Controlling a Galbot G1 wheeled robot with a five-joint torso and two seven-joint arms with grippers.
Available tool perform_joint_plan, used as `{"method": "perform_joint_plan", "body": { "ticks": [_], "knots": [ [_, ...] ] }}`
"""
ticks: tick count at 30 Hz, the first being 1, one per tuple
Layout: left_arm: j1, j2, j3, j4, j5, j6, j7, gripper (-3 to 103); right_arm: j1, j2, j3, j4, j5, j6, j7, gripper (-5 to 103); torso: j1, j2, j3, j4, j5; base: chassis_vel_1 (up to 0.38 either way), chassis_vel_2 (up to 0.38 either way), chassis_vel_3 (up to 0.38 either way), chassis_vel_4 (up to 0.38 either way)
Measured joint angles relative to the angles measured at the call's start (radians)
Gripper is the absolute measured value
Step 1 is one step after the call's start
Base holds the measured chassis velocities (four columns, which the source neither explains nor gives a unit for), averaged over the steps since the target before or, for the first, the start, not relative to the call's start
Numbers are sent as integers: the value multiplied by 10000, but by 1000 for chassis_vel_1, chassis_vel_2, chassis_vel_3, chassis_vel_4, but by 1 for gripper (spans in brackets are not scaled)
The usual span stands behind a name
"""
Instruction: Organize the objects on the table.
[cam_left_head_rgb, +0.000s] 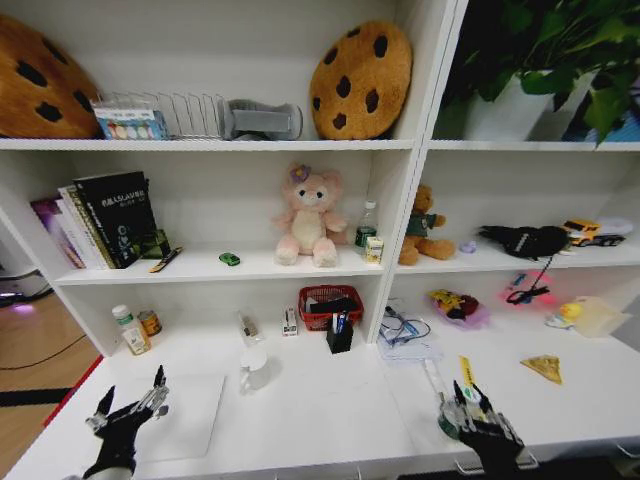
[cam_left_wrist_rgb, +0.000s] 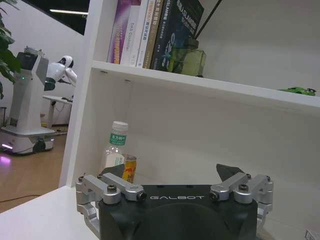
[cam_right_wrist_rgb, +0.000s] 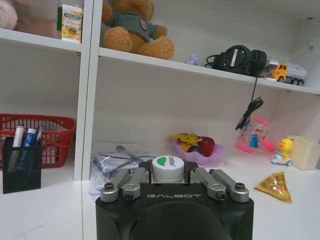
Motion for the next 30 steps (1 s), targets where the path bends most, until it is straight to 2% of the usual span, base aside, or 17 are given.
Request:
{"method": "perform_joint_plan", "body": {
  "ticks": [3,5,6,7,8,9,11,15,20,26,27,29,30],
  "knots": [
    [-62,24,0,60,-25,0,1,100,-279,134,-166,0,-272,157,214,30,0,0,0,2,0,0,0,0,0],
    [-142,123,-1,178,-90,1,3,100,-893,441,-597,-1,-933,809,529,30,1,0,0,0,1,0,0,0,0],
    [-142,123,-1,178,-90,1,3,100,-893,441,-597,-1,-933,809,529,30,1,0,0,0,1,0,0,0,0],
    [-116,160,-12,194,-129,-5,22,100,-1441,646,-887,-309,-1622,1504,815,30,1,0,0,0,-1,0,0,0,0],
    [-97,166,-36,189,-157,-18,26,100,-1638,707,-974,-638,-1937,1786,985,30,0,0,0,1,-1,0,0,0,0],
    [-97,166,-36,189,-157,-18,26,100,-1638,707,-974,-638,-1937,1786,985,30,0,0,0,1,-1,0,0,0,0],
    [-43,177,-88,161,-223,-66,44,100,-1789,809,-1074,-1493,-2438,2321,1428,30,0,0,0,-1,1,0,0,0,0],
    [6,157,-108,166,-244,-123,54,100,-1433,854,-1053,-2601,-2401,2720,1701,30,0,0,0,-1,2,0,0,0,0],
    [40,105,-90,153,-180,-141,55,100,-720,848,-1023,-3810,-2191,2865,1677,30,0,0,1,0,1,0,0,0,0],
    [24,62,-88,-62,-64,-48,2,100,1211,796,-1124,-7130,-2113,3161,1521,30,0,0,0,-1,2,0,0,0,0],
    [24,62,-88,-62,-64,-48,2,100,1211,796,-1124,-7130,-2113,3161,1521,30,0,0,0,-1,2,0,0,0,0],
    [-5,63,-92,-95,-19,29,-35,100,2038,773,-1200,-8532,-2133,3358,1493,30,1,-1,1,0,4,0,0,0,0],
    [-5,63,-92,-95,-19,29,-35,100,2038,773,-1200,-8532,-2133,3358,1493,30,1,-1,1,0,4,0,0,0,0]
  ]
}}
